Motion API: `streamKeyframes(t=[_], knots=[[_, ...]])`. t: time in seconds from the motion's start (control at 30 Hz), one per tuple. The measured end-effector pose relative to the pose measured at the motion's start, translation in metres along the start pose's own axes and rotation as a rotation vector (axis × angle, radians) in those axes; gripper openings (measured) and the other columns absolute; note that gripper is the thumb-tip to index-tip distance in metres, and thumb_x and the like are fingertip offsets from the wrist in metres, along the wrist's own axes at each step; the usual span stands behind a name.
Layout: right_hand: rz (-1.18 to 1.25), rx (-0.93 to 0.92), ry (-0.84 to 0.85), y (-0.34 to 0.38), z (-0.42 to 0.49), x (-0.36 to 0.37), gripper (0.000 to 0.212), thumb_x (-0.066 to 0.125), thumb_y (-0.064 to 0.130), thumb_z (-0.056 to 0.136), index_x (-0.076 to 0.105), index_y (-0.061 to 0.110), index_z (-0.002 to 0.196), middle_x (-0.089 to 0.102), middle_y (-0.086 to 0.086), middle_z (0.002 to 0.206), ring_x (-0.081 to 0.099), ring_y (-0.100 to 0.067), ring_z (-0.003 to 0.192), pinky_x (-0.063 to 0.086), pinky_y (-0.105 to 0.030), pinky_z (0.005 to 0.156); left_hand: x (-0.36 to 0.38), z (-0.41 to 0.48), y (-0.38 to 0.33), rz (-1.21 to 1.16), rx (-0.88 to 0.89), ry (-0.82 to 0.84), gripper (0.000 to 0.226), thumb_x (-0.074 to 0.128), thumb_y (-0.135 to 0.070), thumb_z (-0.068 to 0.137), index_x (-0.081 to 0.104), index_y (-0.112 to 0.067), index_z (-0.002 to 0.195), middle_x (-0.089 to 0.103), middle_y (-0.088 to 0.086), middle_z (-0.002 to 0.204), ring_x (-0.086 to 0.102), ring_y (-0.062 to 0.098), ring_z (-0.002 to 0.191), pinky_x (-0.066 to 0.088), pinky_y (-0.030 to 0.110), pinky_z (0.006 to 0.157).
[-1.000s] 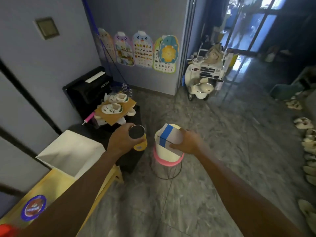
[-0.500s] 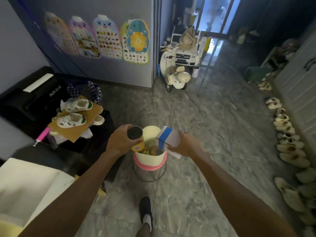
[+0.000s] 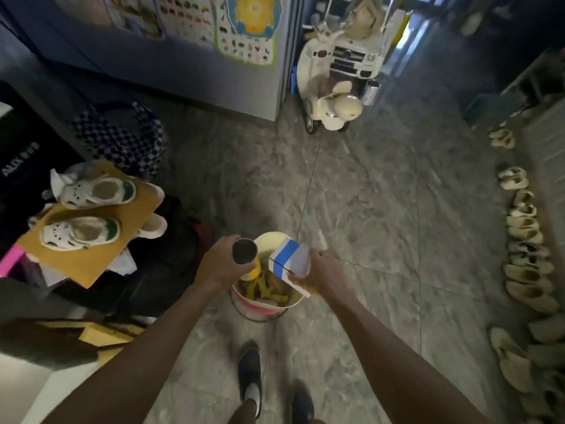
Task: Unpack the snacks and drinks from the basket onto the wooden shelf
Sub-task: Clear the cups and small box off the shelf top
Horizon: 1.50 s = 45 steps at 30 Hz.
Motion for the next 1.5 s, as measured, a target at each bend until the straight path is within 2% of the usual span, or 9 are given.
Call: streamKeyframes(t=[0.2, 0.47, 0.57, 0.67, 0.8, 0.9, 1.07, 1.2, 1.5], knots=[[-0.081, 0.006, 0.075, -0.009, 0.070, 0.082, 0.103, 0.049, 0.097, 0.065, 0.055, 0.023, 0.137, 0.069, -0.002, 0.127, 0.063, -0.029, 0.115, 0.048, -0.050, 0.100, 0.062, 0.046, 0.052, -0.014, -0.092, 0.030, 0.080, 0.094, -0.048, 0.068, 0.061, -0.028, 0.138, 0.065, -0.006, 0.130, 0.066, 0.020, 0.116, 0.053, 0.034, 0.090], [-0.163, -0.056, 0.160, -0.015, 0.110, 0.161, 0.096, 0.048, 0.093, 0.074, 0.049, 0.026, 0.143, 0.060, -0.001, 0.142, 0.046, -0.031, 0.138, 0.018, -0.067, 0.116, 0.121, 0.061, 0.103, -0.003, -0.157, 0.039, 0.071, 0.085, -0.058, 0.073, 0.059, -0.037, 0.136, 0.063, -0.012, 0.120, 0.067, 0.015, 0.107, 0.060, 0.040, 0.086], [-0.150, -0.065, 0.188, -0.019, 0.111, 0.169, 0.098, 0.051, 0.093, 0.075, 0.044, 0.027, 0.147, 0.056, -0.001, 0.147, 0.043, -0.031, 0.142, 0.021, -0.068, 0.120, 0.126, 0.058, 0.107, 0.008, -0.159, 0.031, 0.069, 0.083, -0.054, 0.074, 0.057, -0.038, 0.136, 0.062, -0.012, 0.121, 0.065, 0.015, 0.109, 0.060, 0.042, 0.089], [-0.139, -0.081, 0.188, -0.022, 0.110, 0.163, 0.100, 0.054, 0.093, 0.072, 0.045, 0.029, 0.147, 0.055, 0.001, 0.149, 0.045, -0.030, 0.141, 0.029, -0.064, 0.119, 0.121, 0.055, 0.102, 0.042, -0.151, 0.026, 0.073, 0.084, -0.051, 0.076, 0.055, -0.033, 0.141, 0.059, -0.013, 0.128, 0.062, 0.012, 0.112, 0.054, 0.034, 0.087], [-0.085, -0.133, 0.158, -0.020, 0.103, 0.132, 0.088, 0.051, 0.087, 0.073, 0.052, 0.026, 0.136, 0.060, 0.003, 0.136, 0.054, -0.022, 0.126, 0.046, -0.047, 0.107, 0.099, 0.049, 0.082, 0.134, -0.087, 0.030, 0.077, 0.073, -0.062, 0.075, 0.056, -0.027, 0.142, 0.058, -0.007, 0.136, 0.060, 0.018, 0.123, 0.048, 0.031, 0.088], [-0.014, -0.154, 0.120, -0.015, 0.100, 0.099, 0.088, 0.051, 0.088, 0.072, 0.050, 0.028, 0.136, 0.060, 0.005, 0.133, 0.056, -0.018, 0.119, 0.052, -0.040, 0.099, 0.071, 0.041, 0.067, 0.209, -0.071, -0.021, 0.093, 0.065, -0.078, 0.080, 0.053, -0.019, 0.150, 0.056, 0.001, 0.150, 0.055, 0.022, 0.137, 0.051, 0.039, 0.105], [-0.028, -0.174, -0.014, 0.011, 0.078, 0.002, 0.109, 0.049, 0.094, 0.078, 0.041, 0.017, 0.155, 0.050, -0.005, 0.154, 0.049, -0.027, 0.138, 0.046, -0.045, 0.108, 0.007, 0.024, 0.032, 0.276, -0.036, -0.123, 0.107, 0.045, -0.092, 0.084, 0.044, -0.016, 0.160, 0.043, 0.005, 0.166, 0.038, 0.024, 0.154, 0.037, 0.047, 0.121], [-0.003, -0.183, -0.131, 0.030, 0.054, -0.071, 0.110, 0.046, 0.091, 0.083, 0.031, 0.016, 0.163, 0.037, -0.006, 0.167, 0.037, -0.028, 0.152, 0.037, -0.046, 0.120, -0.054, 0.008, -0.004, 0.277, -0.016, -0.178, 0.107, 0.037, -0.092, 0.082, 0.041, -0.020, 0.162, 0.036, 0.003, 0.170, 0.026, 0.022, 0.159, 0.030, 0.047, 0.126], [0.101, -0.318, -0.357, 0.081, -0.012, -0.192, 0.105, 0.042, 0.091, 0.084, 0.036, 0.020, 0.160, 0.043, -0.004, 0.163, 0.045, -0.027, 0.146, 0.045, -0.046, 0.115, -0.179, -0.056, -0.049, 0.319, -0.016, -0.461, 0.106, 0.036, -0.098, 0.082, 0.050, -0.020, 0.153, 0.046, 0.003, 0.161, 0.044, 0.026, 0.148, 0.043, 0.047, 0.117]])
Point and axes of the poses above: each hand's wrist, its own z-axis towards the middle knuckle, its own x-axis out of the palm, y = z × x, the point moved 6 cm from there along z, towards the middle knuckle
